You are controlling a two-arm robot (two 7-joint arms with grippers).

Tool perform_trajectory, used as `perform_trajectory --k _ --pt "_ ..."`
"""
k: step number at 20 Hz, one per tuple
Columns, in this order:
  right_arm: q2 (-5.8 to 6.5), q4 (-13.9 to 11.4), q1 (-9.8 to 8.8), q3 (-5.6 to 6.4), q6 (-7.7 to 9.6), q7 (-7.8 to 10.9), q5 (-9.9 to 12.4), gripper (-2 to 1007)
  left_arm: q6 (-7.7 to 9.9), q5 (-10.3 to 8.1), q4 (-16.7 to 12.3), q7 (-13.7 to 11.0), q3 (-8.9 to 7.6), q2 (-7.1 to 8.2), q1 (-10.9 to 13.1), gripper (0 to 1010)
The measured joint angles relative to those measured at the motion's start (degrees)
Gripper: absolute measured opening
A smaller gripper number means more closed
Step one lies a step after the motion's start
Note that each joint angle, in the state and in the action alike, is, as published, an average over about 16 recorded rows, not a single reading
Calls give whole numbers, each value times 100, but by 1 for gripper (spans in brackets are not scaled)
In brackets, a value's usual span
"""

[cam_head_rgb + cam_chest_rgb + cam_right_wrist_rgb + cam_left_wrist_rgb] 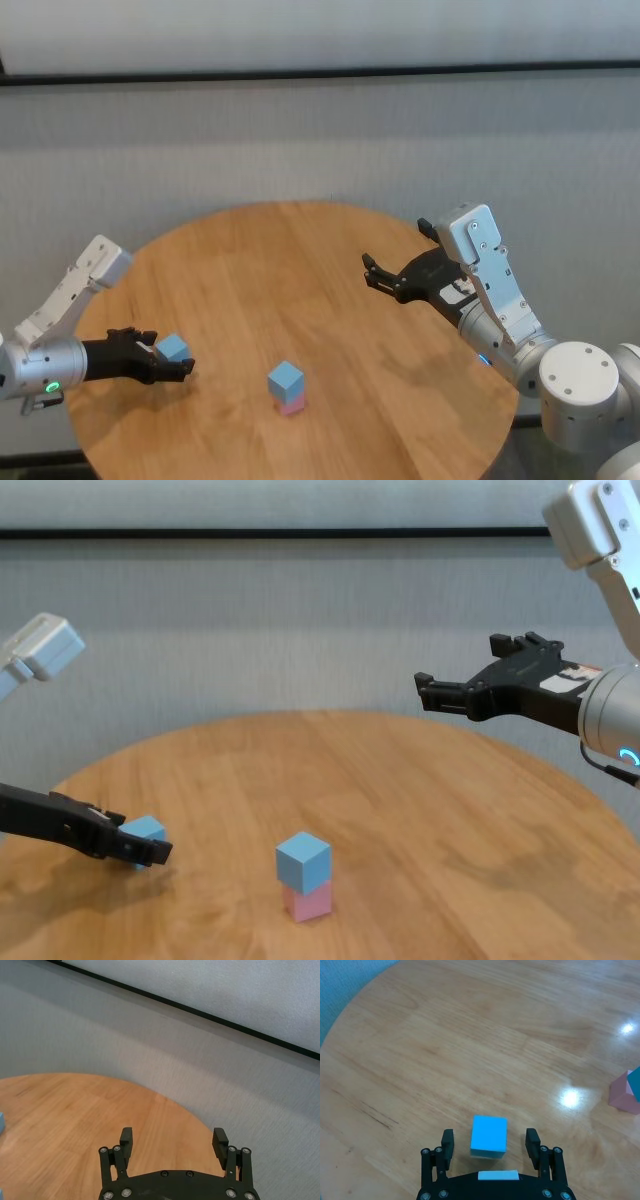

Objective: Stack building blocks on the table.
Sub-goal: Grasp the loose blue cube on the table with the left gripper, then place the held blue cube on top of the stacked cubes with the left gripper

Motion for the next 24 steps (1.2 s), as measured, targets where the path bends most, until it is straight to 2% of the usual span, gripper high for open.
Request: perform_trajectory --k 4,16,20,24 --pt "0 0 0 0 0 0 0 1005 -9 -2 0 1 -7 -1 3 848" --pt "0 0 0 0 0 0 0 1005 -60 -40 -56 59 -62 6 64 477" --pt "0 0 0 0 0 0 0 1004 -101 -95 -189 140 -135 35 166 412" --pt "0 0 0 0 0 0 0 1005 -139 -177 -450 249 -240 100 335 393"
